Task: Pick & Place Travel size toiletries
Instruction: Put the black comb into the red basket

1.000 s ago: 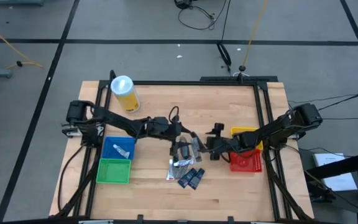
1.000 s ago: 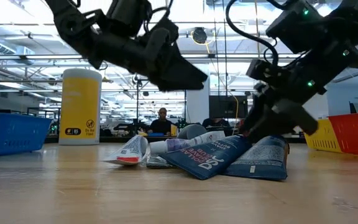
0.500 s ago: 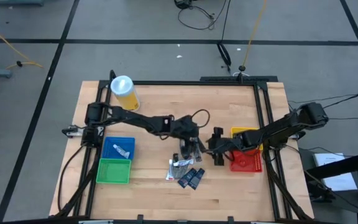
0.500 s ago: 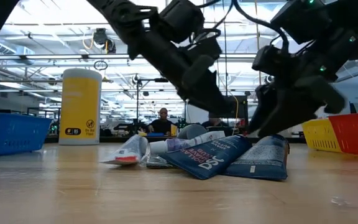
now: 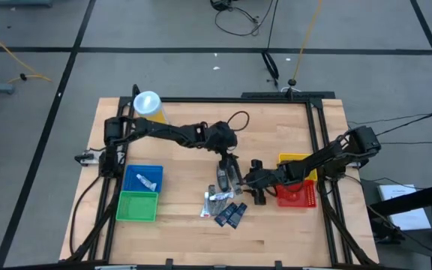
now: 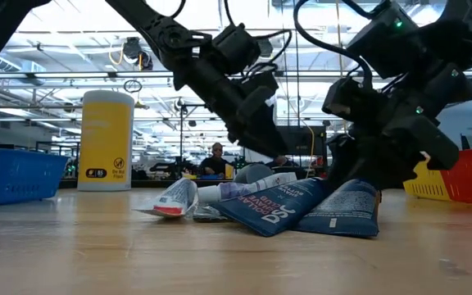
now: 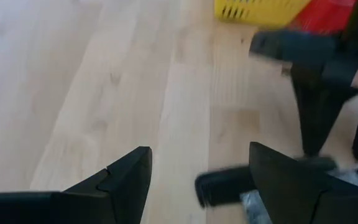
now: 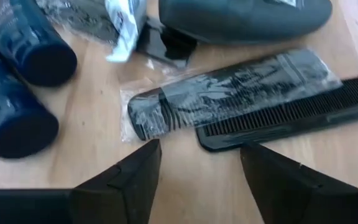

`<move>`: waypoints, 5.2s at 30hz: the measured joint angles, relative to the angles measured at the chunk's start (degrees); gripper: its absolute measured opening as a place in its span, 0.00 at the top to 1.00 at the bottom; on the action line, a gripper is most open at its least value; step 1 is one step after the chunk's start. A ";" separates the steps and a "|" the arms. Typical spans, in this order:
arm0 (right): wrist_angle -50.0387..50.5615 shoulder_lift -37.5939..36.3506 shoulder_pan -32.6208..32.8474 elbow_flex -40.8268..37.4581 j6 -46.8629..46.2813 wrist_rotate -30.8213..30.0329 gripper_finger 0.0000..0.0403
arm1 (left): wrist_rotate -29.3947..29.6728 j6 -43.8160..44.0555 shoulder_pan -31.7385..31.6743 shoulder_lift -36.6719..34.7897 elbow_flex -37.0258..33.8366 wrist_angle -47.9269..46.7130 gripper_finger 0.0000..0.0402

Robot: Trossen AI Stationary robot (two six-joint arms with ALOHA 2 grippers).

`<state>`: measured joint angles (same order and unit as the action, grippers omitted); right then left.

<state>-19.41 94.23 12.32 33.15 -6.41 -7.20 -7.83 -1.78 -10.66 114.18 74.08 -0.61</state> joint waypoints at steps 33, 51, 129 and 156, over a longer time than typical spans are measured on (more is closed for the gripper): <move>-10.93 3.21 -2.12 -0.15 -1.39 -8.95 0.71 | 5.58 9.46 6.40 1.02 -1.83 -14.11 0.34; -1.22 -0.04 -2.49 -0.15 -1.97 -14.75 0.72 | 9.47 10.78 11.14 -0.84 -2.69 -16.42 0.34; -2.17 1.08 9.66 0.11 46.13 -24.35 0.36 | 9.32 3.44 4.61 6.52 -2.62 4.35 0.34; -2.21 -2.44 13.86 0.32 26.60 -28.36 0.39 | 9.47 5.46 5.15 -0.48 -2.71 -1.62 0.34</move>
<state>-21.62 91.79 26.18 33.46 20.19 -35.56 1.64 3.67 -5.50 113.71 71.37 -2.23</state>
